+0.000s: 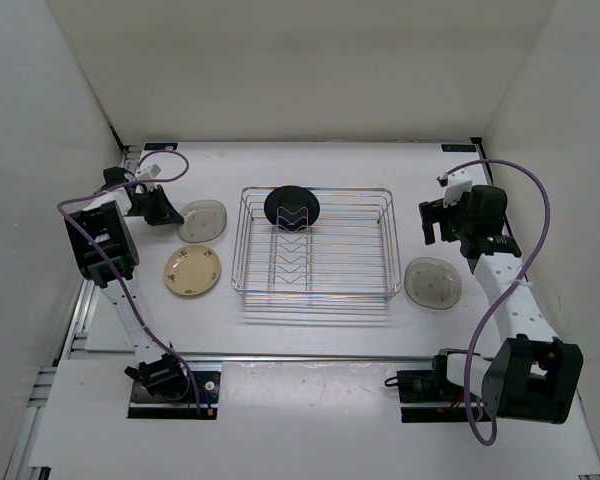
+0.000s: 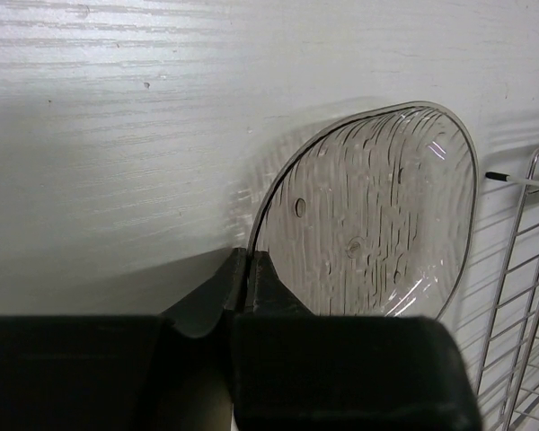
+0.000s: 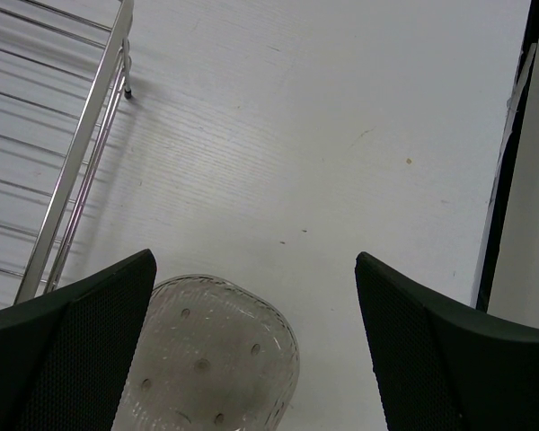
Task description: Load the plates into the dish rack
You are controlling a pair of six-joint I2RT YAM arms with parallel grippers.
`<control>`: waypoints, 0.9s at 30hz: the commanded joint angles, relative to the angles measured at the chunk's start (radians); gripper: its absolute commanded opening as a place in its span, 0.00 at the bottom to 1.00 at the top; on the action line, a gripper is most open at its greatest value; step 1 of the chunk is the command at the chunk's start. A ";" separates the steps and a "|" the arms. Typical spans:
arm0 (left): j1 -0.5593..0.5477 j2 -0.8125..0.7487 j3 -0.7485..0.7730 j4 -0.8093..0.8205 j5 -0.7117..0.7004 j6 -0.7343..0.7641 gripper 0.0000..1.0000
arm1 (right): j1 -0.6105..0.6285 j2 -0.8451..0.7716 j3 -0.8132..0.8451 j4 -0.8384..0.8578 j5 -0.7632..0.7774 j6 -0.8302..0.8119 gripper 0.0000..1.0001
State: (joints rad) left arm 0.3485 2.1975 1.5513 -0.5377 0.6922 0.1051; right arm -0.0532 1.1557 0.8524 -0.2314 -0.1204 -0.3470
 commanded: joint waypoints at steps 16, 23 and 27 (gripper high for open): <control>-0.049 -0.363 0.280 -0.192 -0.172 0.134 0.10 | -0.007 -0.048 -0.036 0.032 -0.067 0.011 0.94; -0.420 -0.585 0.331 -0.235 -0.673 0.581 0.10 | -0.007 -0.048 -0.045 0.023 -0.076 0.002 0.94; -0.655 -0.692 0.209 -0.134 -0.890 0.793 0.10 | -0.007 -0.048 -0.046 0.014 -0.076 0.002 0.94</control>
State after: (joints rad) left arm -0.2100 1.5921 1.8252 -0.6903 0.0475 0.6525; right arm -0.0532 1.1297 0.8085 -0.2337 -0.1791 -0.3473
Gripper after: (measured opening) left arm 0.123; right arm 0.940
